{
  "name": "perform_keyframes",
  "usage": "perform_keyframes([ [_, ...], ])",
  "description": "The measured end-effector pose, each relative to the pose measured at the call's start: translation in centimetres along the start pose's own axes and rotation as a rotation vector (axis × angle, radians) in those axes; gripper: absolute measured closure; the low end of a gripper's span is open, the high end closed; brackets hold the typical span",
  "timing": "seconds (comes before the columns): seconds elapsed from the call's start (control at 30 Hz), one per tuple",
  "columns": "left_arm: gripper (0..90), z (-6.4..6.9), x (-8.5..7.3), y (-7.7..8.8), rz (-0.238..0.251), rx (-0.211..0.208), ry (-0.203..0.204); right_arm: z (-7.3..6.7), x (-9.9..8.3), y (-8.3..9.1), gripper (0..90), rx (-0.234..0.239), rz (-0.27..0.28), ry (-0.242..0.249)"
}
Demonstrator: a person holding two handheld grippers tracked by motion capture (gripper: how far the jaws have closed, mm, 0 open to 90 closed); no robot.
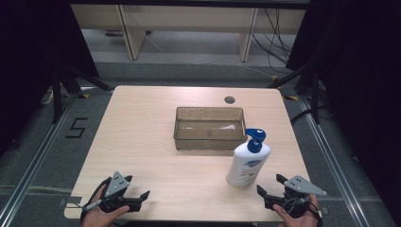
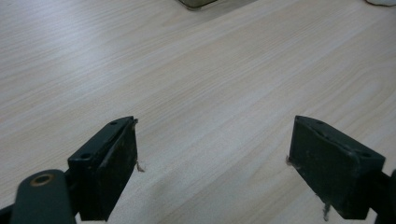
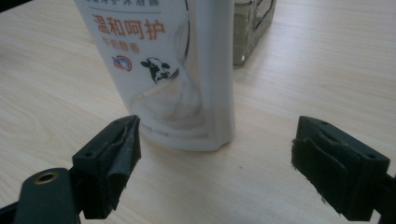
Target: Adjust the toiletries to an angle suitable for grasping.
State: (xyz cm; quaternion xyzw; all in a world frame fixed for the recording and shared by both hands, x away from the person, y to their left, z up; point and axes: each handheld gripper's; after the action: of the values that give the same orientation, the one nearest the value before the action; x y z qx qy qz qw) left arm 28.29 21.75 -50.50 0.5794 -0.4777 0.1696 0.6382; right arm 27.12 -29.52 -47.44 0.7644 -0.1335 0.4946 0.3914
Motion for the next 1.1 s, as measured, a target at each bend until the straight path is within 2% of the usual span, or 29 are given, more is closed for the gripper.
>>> perform_keyframes([
  [0.07, 14.7, 0.0, 0.0, 0.0, 0.002, 0.003, -0.002, 0.1, 0.0, 0.0, 18.6, -0.001, -0.012, 0.002],
  [0.1, 14.8, 0.0, 0.0, 0.0, 0.002, 0.002, -0.003, 0.2, 0.0, -0.1, 20.4, -0.002, 0.0, 0.004],
  [0.13, 14.7, 0.0, 0.0, 0.0, 0.0, 0.002, 0.0, 0.1, -0.1, -0.2, 20.1, 0.01, 0.004, -0.012],
  [0.23, 14.7, 0.0, 0.0, 0.0, 0.002, -0.002, -0.003, 0.1, 0.0, 0.1, 17.7, -0.002, -0.011, -0.001],
  [0.27, 14.8, -0.1, 0.0, 0.0, -0.002, -0.002, -0.01, 0.1, 0.1, 0.1, 17.5, 0.0, 0.016, -0.004],
  [0.4, 14.8, 0.0, 0.0, 0.0, 0.002, -0.002, -0.004, 0.0, 0.2, 0.2, 15.4, 0.021, 0.028, -0.037],
  [0.43, 14.8, 0.0, 0.0, 0.0, 0.002, -0.002, -0.004, 0.0, 0.2, 0.2, 15.4, 0.021, 0.028, -0.037],
  [0.47, 14.8, -0.1, 0.0, 0.0, 0.003, 0.002, -0.005, 0.1, 0.2, 0.3, 15.3, 0.01, 0.032, -0.014],
  [0.53, 14.8, 0.0, 0.0, 0.0, 0.003, 0.002, 0.0, 0.0, 0.3, 0.4, 15.3, 0.022, 0.042, -0.028],
  [0.57, 14.7, 0.0, 0.0, 0.0, 0.003, 0.001, 0.0, -0.1, 0.4, 0.4, 15.3, 0.027, 0.059, -0.017],
  [0.7, 14.7, -0.1, 0.0, 0.0, 0.002, 0.002, -0.003, -0.2, 0.6, 0.5, 15.3, 0.022, 0.071, -0.006],
  [0.73, 14.7, 0.0, 0.0, 0.0, 0.001, 0.002, -0.003, -0.6, 0.7, 0.4, 15.3, 0.038, 0.075, -0.047],
  [0.77, 14.7, 0.0, 0.0, 0.0, 0.001, 0.002, -0.003, -0.6, 0.7, 0.4, 15.3, 0.038, 0.075, -0.047],
  [0.8, 14.7, 0.0, 0.0, 0.0, -0.001, 0.002, -0.006, -0.4, 0.7, 0.5, 15.3, 0.033, 0.078, -0.003],
  [0.9, 14.7, 0.0, 0.0, 0.1, 0.004, 0.003, -0.003, -0.5, 1.0, 0.6, 15.3, 0.04, 0.085, -0.01],
  [0.97, 14.8, 0.0, 0.0, 0.0, 0.003, 0.002, -0.002, -0.6, 1.1, 0.6, 15.4, 0.042, 0.099, 0.008],
  [1.03, 14.7, 0.0, 0.0, 0.1, 0.006, 0.002, -0.001, -0.8, 1.3, 0.7, 15.3, 0.04, 0.104, -0.006],
  [1.1, 14.8, 0.0, 0.0, 0.1, 0.0, 0.009, -0.004, -0.9, 1.5, 0.8, 15.5, 0.034, 0.111, 0.012],
])
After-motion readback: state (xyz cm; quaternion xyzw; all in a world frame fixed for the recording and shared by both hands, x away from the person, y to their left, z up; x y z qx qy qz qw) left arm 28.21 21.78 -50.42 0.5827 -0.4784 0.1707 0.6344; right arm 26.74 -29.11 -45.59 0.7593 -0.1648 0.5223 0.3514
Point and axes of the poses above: each handheld gripper's, and its own axes: y roughly backward along the jaws, x roughly out of its top, z roughly to its right, and after that the axes turned 15 degrees about x, right-handed
